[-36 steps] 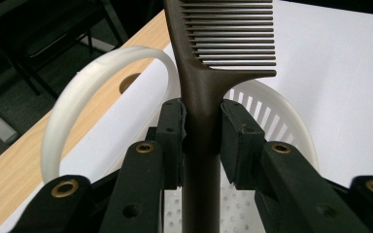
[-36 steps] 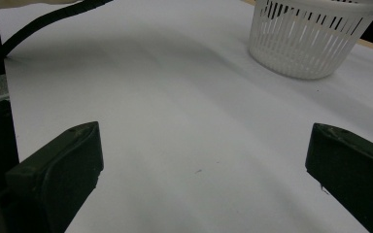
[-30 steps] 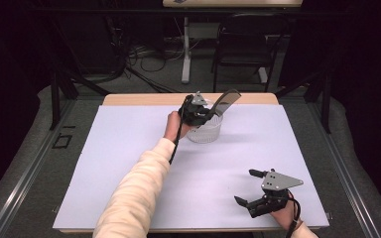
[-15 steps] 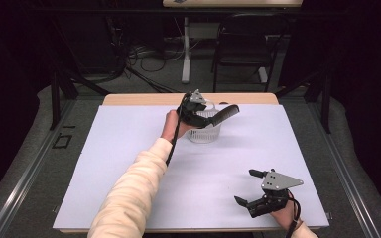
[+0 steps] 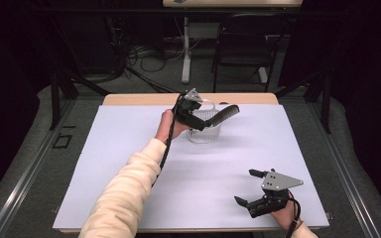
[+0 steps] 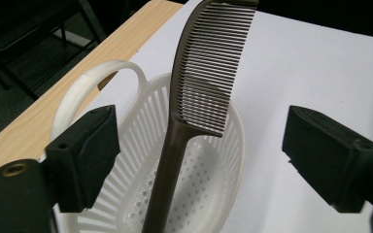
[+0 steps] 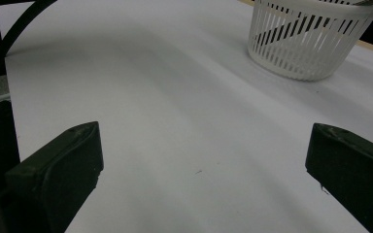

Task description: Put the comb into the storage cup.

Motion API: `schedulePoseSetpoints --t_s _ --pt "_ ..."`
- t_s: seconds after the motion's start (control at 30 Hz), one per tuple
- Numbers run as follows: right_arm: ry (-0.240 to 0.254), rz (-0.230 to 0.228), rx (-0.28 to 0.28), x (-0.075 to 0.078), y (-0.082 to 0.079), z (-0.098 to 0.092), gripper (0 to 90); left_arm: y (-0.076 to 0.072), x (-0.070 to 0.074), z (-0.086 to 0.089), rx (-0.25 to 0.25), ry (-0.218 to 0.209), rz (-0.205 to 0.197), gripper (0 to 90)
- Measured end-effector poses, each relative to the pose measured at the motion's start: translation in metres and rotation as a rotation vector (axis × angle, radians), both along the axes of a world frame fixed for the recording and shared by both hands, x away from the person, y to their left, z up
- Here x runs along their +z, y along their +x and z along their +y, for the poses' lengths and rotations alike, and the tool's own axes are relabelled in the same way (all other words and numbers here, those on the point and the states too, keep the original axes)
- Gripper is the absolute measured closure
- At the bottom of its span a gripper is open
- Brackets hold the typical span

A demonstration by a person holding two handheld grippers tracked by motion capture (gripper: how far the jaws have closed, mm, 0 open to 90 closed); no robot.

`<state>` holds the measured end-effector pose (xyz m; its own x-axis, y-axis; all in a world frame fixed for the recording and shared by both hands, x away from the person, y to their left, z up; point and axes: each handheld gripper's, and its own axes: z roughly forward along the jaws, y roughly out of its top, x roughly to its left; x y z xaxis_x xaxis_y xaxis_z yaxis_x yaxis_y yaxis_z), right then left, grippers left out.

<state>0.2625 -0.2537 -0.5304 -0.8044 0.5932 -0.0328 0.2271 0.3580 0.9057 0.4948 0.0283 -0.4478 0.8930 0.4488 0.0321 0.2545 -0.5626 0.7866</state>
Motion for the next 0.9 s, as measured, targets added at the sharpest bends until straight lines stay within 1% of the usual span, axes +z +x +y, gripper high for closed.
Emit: schedulePoseSetpoints --t_s 0.1,0.23,0.33,0.37,0.53,0.7,0.9 --pt "-0.001 0.000 0.001 0.000 0.000 0.000 0.0 -0.003 0.002 0.004 0.007 0.009 -0.006 4.9" --pt "-0.004 0.003 0.001 0.000 0.000 0.000 0.0 -0.007 0.006 0.009 0.005 0.025 -0.009 0.6" --pt "-0.005 0.005 0.000 0.000 0.000 0.000 0.0 -0.010 0.008 0.012 0.013 0.026 -0.010 0.2" --pt "-0.005 0.005 0.000 0.000 0.000 0.000 0.0 -0.011 0.009 0.014 0.007 0.033 -0.011 0.1" --pt "-0.004 0.006 -0.002 0.000 0.000 0.000 0.0 -0.017 0.011 0.020 0.018 0.047 -0.009 0.1" --pt "-0.004 0.004 -0.004 0.000 0.000 0.000 0.0 -0.021 0.012 0.027 0.027 0.078 -0.004 0.1" --pt "-0.006 0.006 -0.005 0.000 0.000 0.000 0.0 -0.028 0.014 0.035 0.039 0.080 0.001 0.1"
